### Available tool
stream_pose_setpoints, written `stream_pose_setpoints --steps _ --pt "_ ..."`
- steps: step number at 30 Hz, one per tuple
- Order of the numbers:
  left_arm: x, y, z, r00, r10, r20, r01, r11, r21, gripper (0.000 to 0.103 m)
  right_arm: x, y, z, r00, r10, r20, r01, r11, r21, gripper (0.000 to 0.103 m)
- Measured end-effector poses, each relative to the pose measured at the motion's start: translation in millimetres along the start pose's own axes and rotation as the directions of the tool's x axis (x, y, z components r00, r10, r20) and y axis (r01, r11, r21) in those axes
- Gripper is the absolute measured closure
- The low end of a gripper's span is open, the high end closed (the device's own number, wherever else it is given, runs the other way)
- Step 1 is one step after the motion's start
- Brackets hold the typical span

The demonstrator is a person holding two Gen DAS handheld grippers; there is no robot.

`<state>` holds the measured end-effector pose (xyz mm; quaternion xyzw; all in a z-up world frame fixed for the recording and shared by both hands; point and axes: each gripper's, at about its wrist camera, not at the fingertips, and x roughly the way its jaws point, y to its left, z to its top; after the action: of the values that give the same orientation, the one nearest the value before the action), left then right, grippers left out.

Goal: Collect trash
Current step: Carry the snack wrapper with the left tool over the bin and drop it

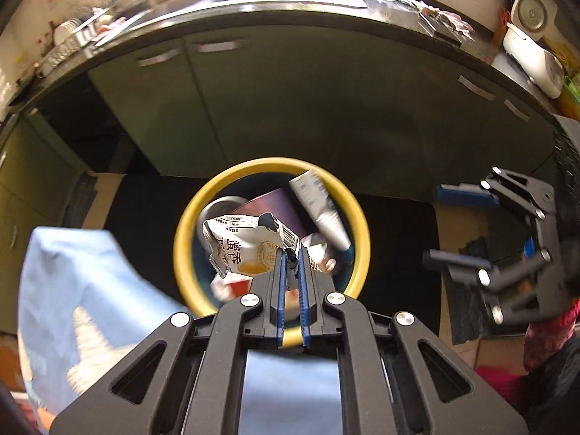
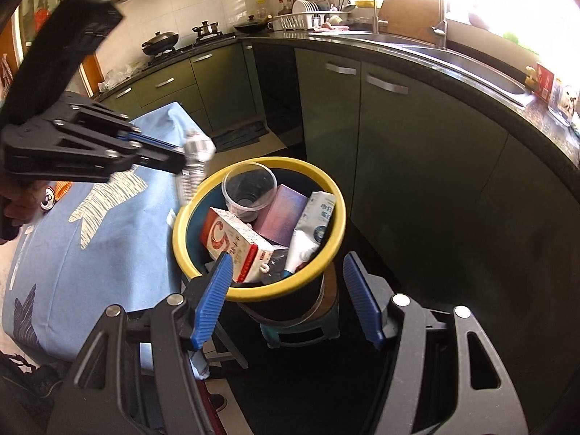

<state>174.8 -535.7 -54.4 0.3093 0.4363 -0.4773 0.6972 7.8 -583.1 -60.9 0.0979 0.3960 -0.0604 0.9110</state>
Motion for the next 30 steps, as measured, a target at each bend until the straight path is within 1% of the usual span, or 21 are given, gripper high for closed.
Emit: stream_pose_setpoints --steps 2,6,8,9,11,13,15,16,17,19,20,21,22,24,26,28,30 --pt "24 -1 7 1.000 -0.021 -0.013 0.021 1.000 0.009 0.095 0 -7 -1 1.000 -0.001 0.003 0.001 1.000 0.010 0.042" --pt "54 -7 14 0.997 -0.054 -0.049 0.053 0.999 -0.009 0.093 0 -15 -3 1.000 -0.004 0.001 0.004 1.000 0.024 0.042" --pt "61 -6 16 0.997 -0.055 -0.045 0.054 0.998 -0.018 0.085 1 -18 -3 1.000 -0.006 -0.001 0.006 1.000 0.031 0.042" --pt "61 -5 16 0.998 -0.058 -0.036 0.058 0.998 -0.024 0.082 2 -18 -3 1.000 -0.005 -0.002 0.005 0.999 0.033 0.042" --pt "55 -1 12 0.998 -0.063 -0.023 0.062 0.997 -0.037 0.066 2 -17 -3 1.000 -0.002 -0.005 0.002 0.999 0.033 0.042" --pt "43 5 7 0.998 -0.067 0.003 0.067 0.997 -0.049 0.060 2 -15 -3 1.000 -0.003 -0.005 0.003 1.000 0.031 0.042" --pt "26 12 -2 0.997 -0.068 0.039 0.070 0.995 -0.068 0.059 2 -13 -3 1.000 0.001 -0.003 -0.001 1.000 0.028 0.042" --pt "20 14 -5 0.996 -0.070 0.055 0.075 0.994 -0.081 0.056 1 -10 -2 1.000 0.003 -0.001 -0.002 1.000 0.026 0.042" --pt "9 19 -13 0.994 -0.074 0.079 0.082 0.992 -0.101 0.052 1 -8 -2 1.000 0.004 0.000 -0.004 1.000 0.022 0.042" --pt "-16 32 -32 0.990 -0.063 0.128 0.080 0.987 -0.136 0.049 1 -3 0 1.000 0.009 0.002 -0.009 1.000 0.012 0.042" --pt "-28 39 -43 0.987 -0.053 0.154 0.077 0.985 -0.152 0.047 0 1 1 1.000 0.013 0.003 -0.013 1.000 0.002 0.041" --pt "-45 47 -61 0.981 -0.038 0.189 0.071 0.982 -0.173 0.045 0 6 2 1.000 0.018 0.004 -0.018 1.000 -0.008 0.041" --pt "-56 52 -73 0.977 -0.022 0.212 0.063 0.980 -0.190 0.041 0 11 3 1.000 0.022 0.004 -0.022 1.000 -0.019 0.040" --pt "-77 61 -103 0.966 0.026 0.256 0.032 0.974 -0.223 0.036 1 24 7 0.999 0.033 0.002 -0.032 0.998 -0.048 0.039" --pt "-97 71 -142 0.952 0.091 0.292 -0.012 0.965 -0.263 0.030 4 40 14 0.999 0.046 -0.003 -0.046 0.996 -0.081 0.039" --pt "-111 79 -183 0.941 0.153 0.300 -0.053 0.947 -0.317 0.028 10 60 22 0.998 0.064 -0.014 -0.066 0.990 -0.126 0.039" --pt "-123 88 -226 0.934 0.208 0.289 -0.090 0.923 -0.375 0.028 16 81 30 0.996 0.084 -0.027 -0.088 0.982 -0.170 0.039"
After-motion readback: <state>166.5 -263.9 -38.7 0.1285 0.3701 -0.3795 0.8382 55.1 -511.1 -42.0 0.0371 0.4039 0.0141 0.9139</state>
